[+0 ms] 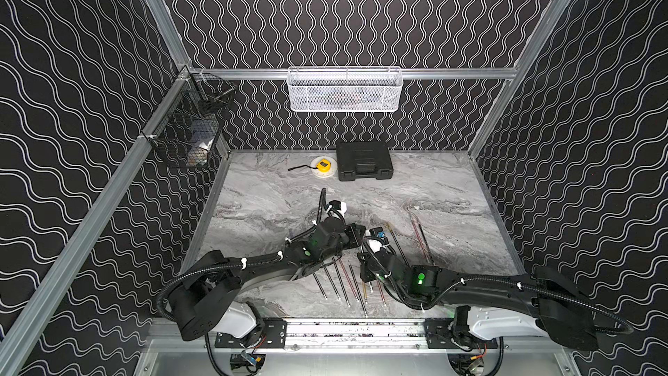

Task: Remove the protective cover of the pencils
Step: Remove the protective sleeve from the pencil, then place the pencil at the center of the board.

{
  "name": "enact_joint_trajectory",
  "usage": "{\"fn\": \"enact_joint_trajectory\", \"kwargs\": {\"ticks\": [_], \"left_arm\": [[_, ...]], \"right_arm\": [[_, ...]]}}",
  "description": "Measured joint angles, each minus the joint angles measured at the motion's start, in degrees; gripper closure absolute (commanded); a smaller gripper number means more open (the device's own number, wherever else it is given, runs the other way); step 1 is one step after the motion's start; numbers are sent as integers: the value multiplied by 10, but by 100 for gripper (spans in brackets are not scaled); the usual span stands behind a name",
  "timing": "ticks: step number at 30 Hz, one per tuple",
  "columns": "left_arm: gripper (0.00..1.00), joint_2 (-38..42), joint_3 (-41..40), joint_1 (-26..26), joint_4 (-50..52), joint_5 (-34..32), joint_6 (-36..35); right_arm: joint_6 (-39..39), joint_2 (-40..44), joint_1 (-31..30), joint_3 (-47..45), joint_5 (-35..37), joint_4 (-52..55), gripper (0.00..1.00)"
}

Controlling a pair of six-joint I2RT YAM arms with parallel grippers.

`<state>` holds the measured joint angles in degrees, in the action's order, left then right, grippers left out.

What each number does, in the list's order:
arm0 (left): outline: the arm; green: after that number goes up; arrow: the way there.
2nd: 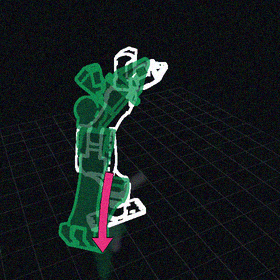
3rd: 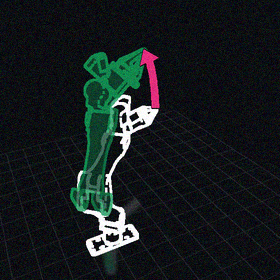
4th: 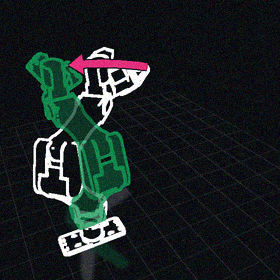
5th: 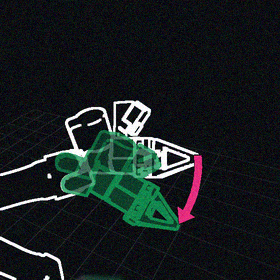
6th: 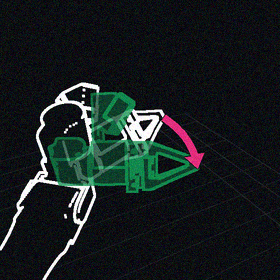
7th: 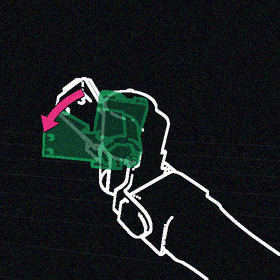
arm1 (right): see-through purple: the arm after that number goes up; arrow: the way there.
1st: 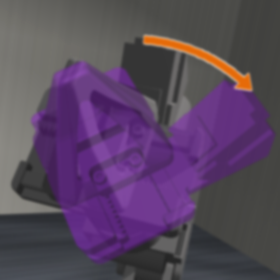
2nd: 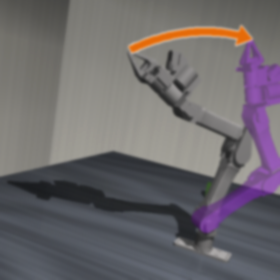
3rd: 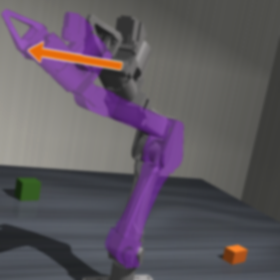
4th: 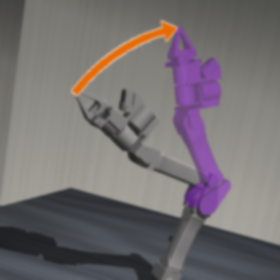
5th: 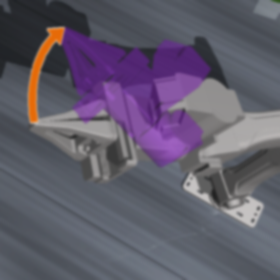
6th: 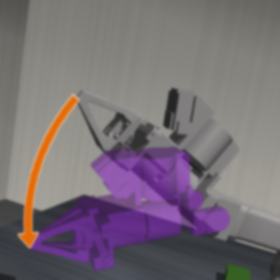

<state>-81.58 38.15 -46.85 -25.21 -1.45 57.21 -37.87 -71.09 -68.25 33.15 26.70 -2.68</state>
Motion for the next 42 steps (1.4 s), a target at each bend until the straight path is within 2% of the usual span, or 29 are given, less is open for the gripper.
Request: {"fn": "enact_joint_trajectory", "kwargs": {"ticks": [5,11,15,22,34,38,42], "left_arm": [[100,2,1,1,3,4,11],[100,-7,16,10,24,33,16],[100,-19,22,47,4,-26,28],[100,-32,28,80,0,-35,33],[100,-45,39,83,9,-45,29],[100,-80,66,74,17,-35,20],[100,-124,91,44,18,-19,8]], "right_arm": [[15,20,-5,-36,-17,-47,100],[12,38,-25,-63,12,-73,100],[18,49,-61,-69,-14,-60,100],[16,56,-87,-70,-6,-57,100],[-48,111,-83,-118,69,-4,100],[-72,128,-65,-141,83,15,100],[-93,128,-48,-167,85,25,100]]}}
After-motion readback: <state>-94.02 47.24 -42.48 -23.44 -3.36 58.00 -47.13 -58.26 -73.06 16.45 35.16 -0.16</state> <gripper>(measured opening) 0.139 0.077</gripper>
